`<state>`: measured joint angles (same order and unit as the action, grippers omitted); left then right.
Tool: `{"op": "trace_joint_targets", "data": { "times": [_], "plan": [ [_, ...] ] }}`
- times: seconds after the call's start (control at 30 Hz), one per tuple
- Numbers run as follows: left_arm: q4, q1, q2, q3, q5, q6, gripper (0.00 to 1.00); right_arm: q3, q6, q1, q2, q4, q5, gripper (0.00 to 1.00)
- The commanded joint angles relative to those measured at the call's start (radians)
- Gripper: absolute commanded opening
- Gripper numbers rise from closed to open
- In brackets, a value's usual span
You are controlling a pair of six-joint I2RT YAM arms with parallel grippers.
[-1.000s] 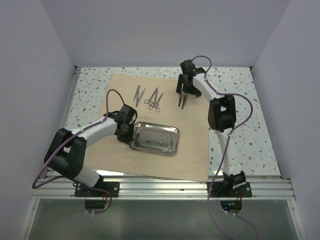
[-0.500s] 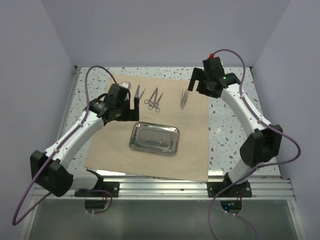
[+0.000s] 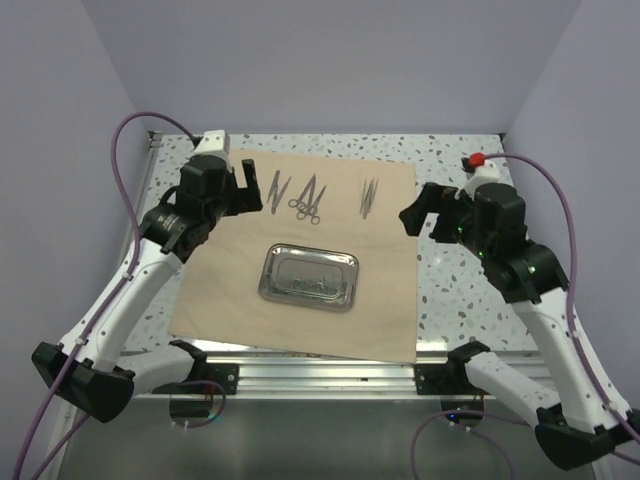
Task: Open and lay out the surgical kit
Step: Reset both arms
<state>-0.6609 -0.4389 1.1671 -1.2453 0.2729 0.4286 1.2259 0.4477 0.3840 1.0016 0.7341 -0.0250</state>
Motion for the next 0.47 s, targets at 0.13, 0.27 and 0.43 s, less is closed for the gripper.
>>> {"op": "trace_joint_targets", "data": {
  "times": [0.13,0.27,0.43],
  "plan": [
    [0.127,0.003,0.019,-0.078,0.15,-0.053,1.0,-0.054,-0.049,-0.004,-0.143,0.014,-0.065,0.98],
    [0.138,0.005,0.026,-0.08,0.146,-0.051,1.0,-0.039,-0.058,-0.002,-0.123,0.021,-0.079,0.98],
    [0.115,0.005,0.006,-0.063,0.306,-0.019,1.0,-0.008,-0.076,-0.005,-0.057,0.033,-0.126,0.98]
  ]
}}
